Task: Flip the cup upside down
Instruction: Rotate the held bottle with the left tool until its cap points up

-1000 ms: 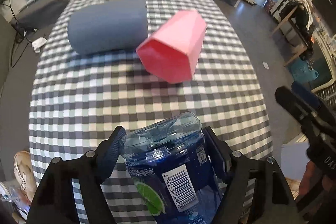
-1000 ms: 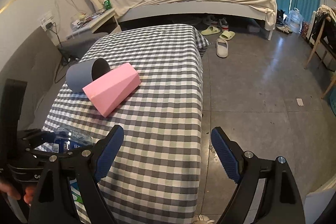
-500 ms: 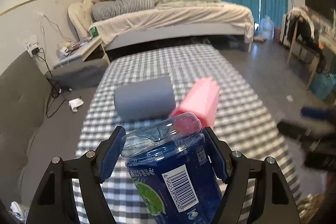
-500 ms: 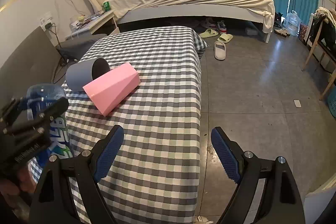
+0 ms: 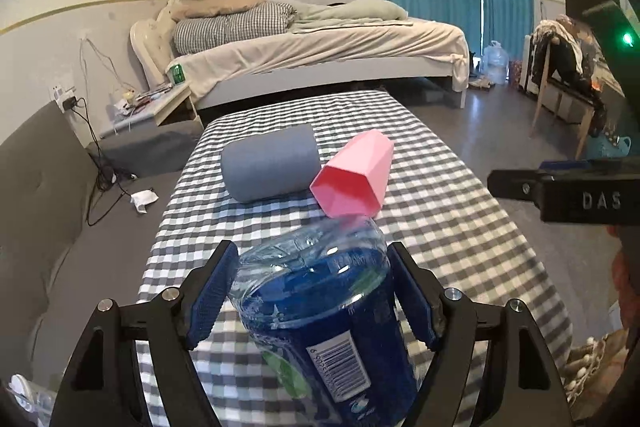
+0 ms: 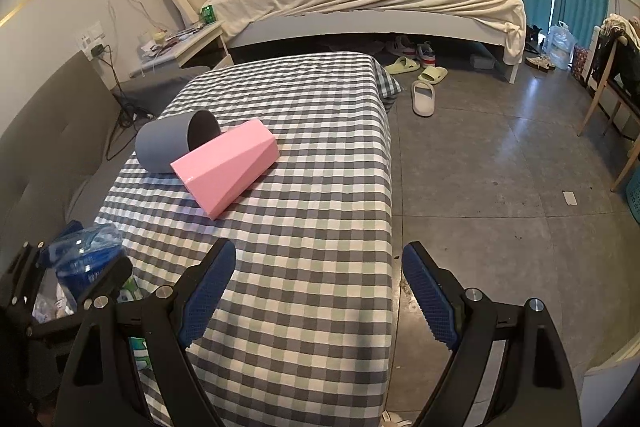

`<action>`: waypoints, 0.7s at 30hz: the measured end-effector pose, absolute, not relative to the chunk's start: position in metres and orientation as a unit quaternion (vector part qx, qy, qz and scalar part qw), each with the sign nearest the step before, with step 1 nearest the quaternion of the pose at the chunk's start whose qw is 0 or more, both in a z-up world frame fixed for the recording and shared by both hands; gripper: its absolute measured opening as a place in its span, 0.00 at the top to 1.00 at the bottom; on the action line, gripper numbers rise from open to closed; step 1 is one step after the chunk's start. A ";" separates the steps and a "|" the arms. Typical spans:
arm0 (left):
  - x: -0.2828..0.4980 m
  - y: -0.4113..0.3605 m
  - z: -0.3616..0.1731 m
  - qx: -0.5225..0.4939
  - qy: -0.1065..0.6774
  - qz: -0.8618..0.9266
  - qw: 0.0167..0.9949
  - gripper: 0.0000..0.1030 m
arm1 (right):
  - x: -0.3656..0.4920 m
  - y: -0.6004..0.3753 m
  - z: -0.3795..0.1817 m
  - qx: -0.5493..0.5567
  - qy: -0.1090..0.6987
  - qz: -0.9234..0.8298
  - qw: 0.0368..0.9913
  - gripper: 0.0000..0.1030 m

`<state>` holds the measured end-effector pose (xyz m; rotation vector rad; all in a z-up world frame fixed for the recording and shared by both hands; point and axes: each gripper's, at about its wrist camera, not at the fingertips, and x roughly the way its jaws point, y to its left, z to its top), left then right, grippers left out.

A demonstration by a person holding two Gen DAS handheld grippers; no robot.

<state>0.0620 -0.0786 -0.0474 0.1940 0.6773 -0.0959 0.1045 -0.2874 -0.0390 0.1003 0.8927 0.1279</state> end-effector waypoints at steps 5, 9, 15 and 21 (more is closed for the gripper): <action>0.041 -0.077 -0.048 0.098 0.333 -0.036 0.937 0.19 | 0.100 -0.285 -0.036 0.045 0.428 0.063 0.900 0.17; 0.026 -0.073 -0.044 0.090 0.336 -0.046 0.936 0.19 | 0.096 -0.283 -0.034 0.046 0.425 0.064 0.902 0.17; 0.007 -0.075 -0.038 0.078 0.332 -0.069 0.937 0.19 | 0.089 -0.276 -0.030 0.041 0.419 0.067 0.904 0.17; 0.002 -0.078 -0.037 0.077 0.329 -0.070 0.939 0.19 | 0.082 -0.277 -0.027 0.042 0.412 0.066 0.908 0.17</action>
